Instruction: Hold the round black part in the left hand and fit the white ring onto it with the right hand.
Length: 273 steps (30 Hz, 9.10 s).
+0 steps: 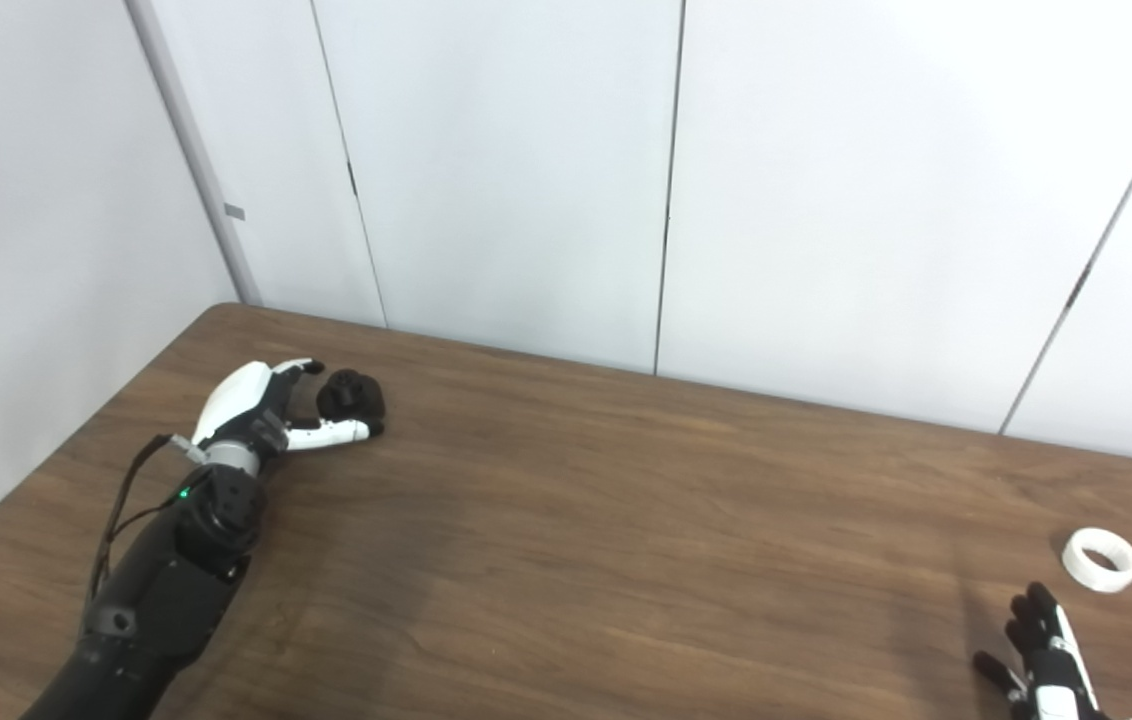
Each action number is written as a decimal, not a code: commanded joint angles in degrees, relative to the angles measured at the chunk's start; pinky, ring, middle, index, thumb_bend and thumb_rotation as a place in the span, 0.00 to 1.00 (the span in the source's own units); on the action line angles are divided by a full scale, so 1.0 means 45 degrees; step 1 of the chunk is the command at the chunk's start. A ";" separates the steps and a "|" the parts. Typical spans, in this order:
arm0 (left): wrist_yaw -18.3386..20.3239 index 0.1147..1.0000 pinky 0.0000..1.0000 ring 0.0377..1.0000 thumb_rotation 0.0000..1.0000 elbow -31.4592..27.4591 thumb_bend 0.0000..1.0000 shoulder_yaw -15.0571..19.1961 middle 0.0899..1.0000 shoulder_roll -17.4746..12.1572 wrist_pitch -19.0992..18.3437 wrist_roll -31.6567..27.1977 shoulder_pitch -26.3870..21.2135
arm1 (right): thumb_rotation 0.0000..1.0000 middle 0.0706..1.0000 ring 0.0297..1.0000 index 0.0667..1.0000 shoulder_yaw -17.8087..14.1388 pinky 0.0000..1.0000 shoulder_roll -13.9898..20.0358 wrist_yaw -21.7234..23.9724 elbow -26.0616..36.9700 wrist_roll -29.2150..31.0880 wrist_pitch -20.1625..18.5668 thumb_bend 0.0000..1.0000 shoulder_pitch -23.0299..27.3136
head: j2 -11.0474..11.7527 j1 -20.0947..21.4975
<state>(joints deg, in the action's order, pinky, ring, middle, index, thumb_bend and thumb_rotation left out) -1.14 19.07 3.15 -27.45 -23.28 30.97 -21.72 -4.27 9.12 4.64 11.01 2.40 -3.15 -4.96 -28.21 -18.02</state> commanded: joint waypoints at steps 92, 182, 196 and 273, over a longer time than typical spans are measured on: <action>-0.1352 0.42 0.88 0.89 0.05 -0.2386 0.52 -0.1016 0.73 0.0050 0.0772 -0.0450 0.0140 | 1.00 0.97 0.96 0.98 -0.0091 1.00 0.0027 -0.0148 0.1050 -0.0319 -0.0887 0.34 0.0102 | -0.0323 0.0594; -0.0253 0.42 0.99 0.90 0.05 -0.5605 0.52 -0.6021 0.77 0.3489 0.3983 0.5667 0.4532 | 0.31 0.85 0.88 0.77 -0.0799 0.88 0.1012 -0.1817 0.1863 -0.4397 -0.2629 0.77 0.2836 | -0.2491 0.6145; 0.0033 0.42 0.96 0.88 0.05 -0.5812 0.52 -0.5599 0.76 0.3081 0.4238 0.5328 0.4689 | 0.23 0.92 0.93 0.68 -0.0362 0.89 0.2794 -0.1626 -0.0281 -0.6737 -0.3746 0.87 0.4674 | -0.1980 0.7946; 0.0447 0.42 0.95 0.87 0.05 -0.6242 0.52 -0.5075 0.75 0.3191 0.4207 0.5610 0.4729 | 0.26 0.91 1.00 0.59 0.2828 0.96 0.5070 0.0297 -0.6857 -0.8001 -0.5225 0.83 0.8594 | -0.1941 0.7901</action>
<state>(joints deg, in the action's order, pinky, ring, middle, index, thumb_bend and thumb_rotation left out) 0.31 -8.45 -20.41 -12.06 -2.75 54.55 -0.79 9.38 30.47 7.12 -21.59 -33.14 -26.61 31.53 -36.91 17.49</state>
